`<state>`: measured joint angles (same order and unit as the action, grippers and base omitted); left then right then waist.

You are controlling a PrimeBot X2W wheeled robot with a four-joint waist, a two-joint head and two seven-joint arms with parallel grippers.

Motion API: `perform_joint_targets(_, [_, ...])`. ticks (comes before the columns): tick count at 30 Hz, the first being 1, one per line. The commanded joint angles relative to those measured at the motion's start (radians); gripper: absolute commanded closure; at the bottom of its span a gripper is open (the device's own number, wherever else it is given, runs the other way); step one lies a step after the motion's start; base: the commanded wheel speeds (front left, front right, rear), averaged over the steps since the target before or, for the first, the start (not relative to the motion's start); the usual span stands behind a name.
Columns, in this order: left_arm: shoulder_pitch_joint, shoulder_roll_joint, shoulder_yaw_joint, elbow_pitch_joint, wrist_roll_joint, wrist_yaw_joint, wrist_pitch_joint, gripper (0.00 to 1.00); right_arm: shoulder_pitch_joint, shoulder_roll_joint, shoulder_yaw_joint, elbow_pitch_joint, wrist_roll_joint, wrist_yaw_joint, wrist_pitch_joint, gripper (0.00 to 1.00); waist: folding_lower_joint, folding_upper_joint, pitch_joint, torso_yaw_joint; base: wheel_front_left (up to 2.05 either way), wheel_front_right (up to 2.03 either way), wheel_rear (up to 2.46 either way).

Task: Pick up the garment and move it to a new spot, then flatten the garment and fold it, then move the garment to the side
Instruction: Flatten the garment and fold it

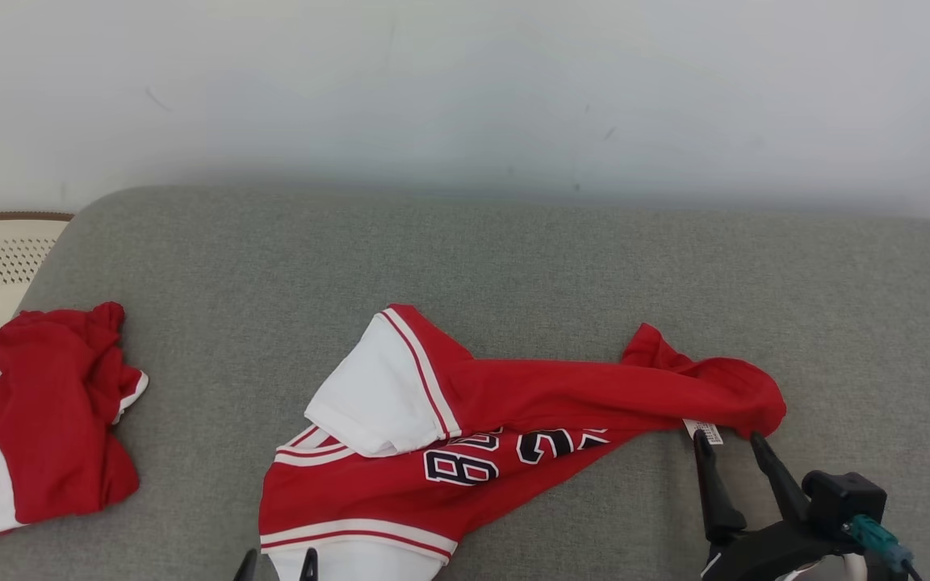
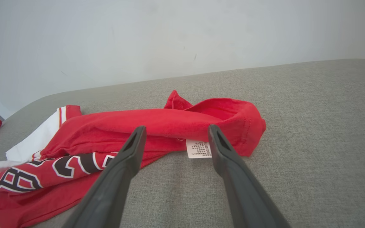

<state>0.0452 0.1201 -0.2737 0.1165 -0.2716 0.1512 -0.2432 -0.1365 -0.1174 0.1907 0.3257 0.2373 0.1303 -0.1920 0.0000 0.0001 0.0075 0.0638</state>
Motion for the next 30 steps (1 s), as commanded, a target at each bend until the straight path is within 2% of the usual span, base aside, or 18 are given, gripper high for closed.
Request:
perform_joint_targets(1, [-0.007,0.004,0.006,-0.007,0.007,0.005,-0.009,0.00,0.001,-0.006,-0.005,-0.004,-0.002,0.001,0.003,0.00,0.0000,-0.0001,-0.001,-0.002,0.00,0.00,0.00])
perform_joint_targets(9, [-0.028,-0.011,0.068,-0.094,0.061,0.045,-0.023,0.00,0.006,-0.035,-0.065,-0.008,-0.015,0.001,0.014,0.00,0.0000,-0.0001,-0.007,-0.015,0.00,0.00,0.00])
perform_joint_targets(14, [-0.030,-0.018,0.107,-0.124,0.078,0.042,-0.023,0.00,-0.027,-0.070,-0.091,0.011,-0.021,0.001,0.032,0.00,0.0000,-0.0001,-0.003,-0.021,0.00,0.00,0.00])
perform_joint_targets(22, [-0.011,-0.038,0.135,-0.133,0.095,0.031,-0.023,0.00,-0.112,-0.136,-0.083,0.119,-0.005,0.001,0.067,0.00,0.0000,-0.0001,0.002,-0.007,0.00,0.00,0.00])
perform_joint_targets(30, [-0.020,-0.051,0.133,-0.128,0.107,0.020,-0.023,0.00,-0.188,-0.162,-0.023,0.272,0.041,0.001,0.068,0.00,0.0000,-0.0001,0.012,0.029,0.00,0.00,0.00])
